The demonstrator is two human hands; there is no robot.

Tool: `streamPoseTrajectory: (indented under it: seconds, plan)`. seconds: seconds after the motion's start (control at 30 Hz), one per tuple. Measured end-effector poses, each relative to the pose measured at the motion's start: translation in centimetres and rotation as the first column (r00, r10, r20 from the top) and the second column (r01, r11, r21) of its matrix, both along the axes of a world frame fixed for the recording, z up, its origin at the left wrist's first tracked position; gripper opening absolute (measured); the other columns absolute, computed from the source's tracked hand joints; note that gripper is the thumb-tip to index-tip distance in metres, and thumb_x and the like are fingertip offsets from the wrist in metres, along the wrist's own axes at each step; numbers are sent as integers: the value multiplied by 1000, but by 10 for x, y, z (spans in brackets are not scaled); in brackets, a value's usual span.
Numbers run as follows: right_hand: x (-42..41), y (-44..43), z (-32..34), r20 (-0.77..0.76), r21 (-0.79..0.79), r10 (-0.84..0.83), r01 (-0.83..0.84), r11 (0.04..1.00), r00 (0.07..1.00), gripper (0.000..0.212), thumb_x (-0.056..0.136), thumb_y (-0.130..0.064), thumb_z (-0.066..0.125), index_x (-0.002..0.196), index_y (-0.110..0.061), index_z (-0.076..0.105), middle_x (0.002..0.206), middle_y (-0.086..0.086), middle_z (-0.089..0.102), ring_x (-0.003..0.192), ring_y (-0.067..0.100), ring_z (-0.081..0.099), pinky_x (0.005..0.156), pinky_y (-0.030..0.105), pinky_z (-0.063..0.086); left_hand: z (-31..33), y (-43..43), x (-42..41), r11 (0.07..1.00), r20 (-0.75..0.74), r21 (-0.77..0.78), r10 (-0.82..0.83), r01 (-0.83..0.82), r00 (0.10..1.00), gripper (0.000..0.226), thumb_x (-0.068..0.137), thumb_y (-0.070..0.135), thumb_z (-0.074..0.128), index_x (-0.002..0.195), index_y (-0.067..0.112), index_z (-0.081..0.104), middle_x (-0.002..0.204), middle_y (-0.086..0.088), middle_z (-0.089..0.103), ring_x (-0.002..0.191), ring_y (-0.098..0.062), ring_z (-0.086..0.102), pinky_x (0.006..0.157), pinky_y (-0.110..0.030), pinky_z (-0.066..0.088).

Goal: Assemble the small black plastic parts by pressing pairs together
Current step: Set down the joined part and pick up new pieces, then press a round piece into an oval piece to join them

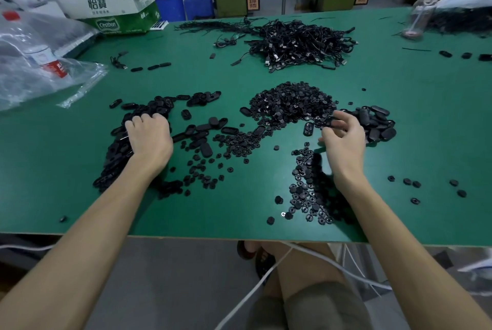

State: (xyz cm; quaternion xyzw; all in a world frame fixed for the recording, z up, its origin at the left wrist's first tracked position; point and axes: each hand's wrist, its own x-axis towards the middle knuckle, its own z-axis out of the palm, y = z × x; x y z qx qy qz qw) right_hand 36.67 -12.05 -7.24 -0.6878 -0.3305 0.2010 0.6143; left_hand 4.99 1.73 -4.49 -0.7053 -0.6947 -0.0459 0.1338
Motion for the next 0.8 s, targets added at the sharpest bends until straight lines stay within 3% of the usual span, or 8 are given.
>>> streamPoseTrajectory:
  seconds: [0.1,0.17,0.23,0.3,0.37,0.47,0.63,0.8]
  plan:
    - [-4,-2,2,52,10,47,-47,999,998,34,97,-10,58,130,-18,58,125,8,57,110,21,62,96,47,56,3,1,9,995,89,89,-55,48,994,14,99,-2,55,112,-6,59,115,-27,61,109,-44,55,101,-53,39]
    - [-8,-3,3,160,-1,76,-77,997,984,28,97,-11,60,124,-19,63,121,4,60,107,12,60,100,42,53,5,-3,23,981,276,122,-179,150,944,17,103,1,52,118,-4,59,118,-22,60,99,-34,60,93,-46,48]
    - [-9,-3,2,272,-20,115,-113,993,955,23,96,-14,64,118,-20,66,117,1,61,105,10,60,102,36,49,8,-12,45,961,498,119,-274,249,823,17,106,7,50,119,1,59,119,-16,58,84,-19,58,75,-26,50]
    - [-9,-3,1,379,-58,188,-180,982,906,17,95,-18,69,111,-22,70,114,-1,63,108,14,57,100,33,46,10,-21,69,932,639,96,-326,349,697,14,106,11,53,116,5,61,114,-11,61,81,-11,59,66,-18,48]
    - [-11,-2,-1,465,-139,301,-267,954,833,20,94,-27,73,114,-26,72,114,-4,62,115,16,48,96,29,38,8,-30,90,899,750,63,-328,432,574,11,105,14,56,112,8,61,106,-7,66,84,-10,66,69,-19,52]
    - [-16,0,-2,575,-273,462,-374,886,676,37,93,-39,73,129,-32,69,124,-7,56,119,18,34,98,29,29,3,-43,114,887,907,72,-249,455,341,5,102,14,61,106,11,62,85,-4,71,70,-11,68,66,-26,57]
    - [-21,3,-8,696,-378,514,-352,856,501,32,96,-40,69,126,-30,73,126,-5,62,119,28,39,99,38,32,-11,-59,142,891,988,110,-145,442,47,6,100,13,65,104,8,65,77,-4,68,55,-2,59,56,-20,50]
    - [-20,4,-10,674,-321,472,-350,880,569,14,93,-22,75,104,-15,80,102,4,66,104,29,45,94,45,40,-15,-66,171,903,985,92,-20,420,-174,2,99,11,67,101,13,69,75,-2,70,62,-7,62,58,-21,51]
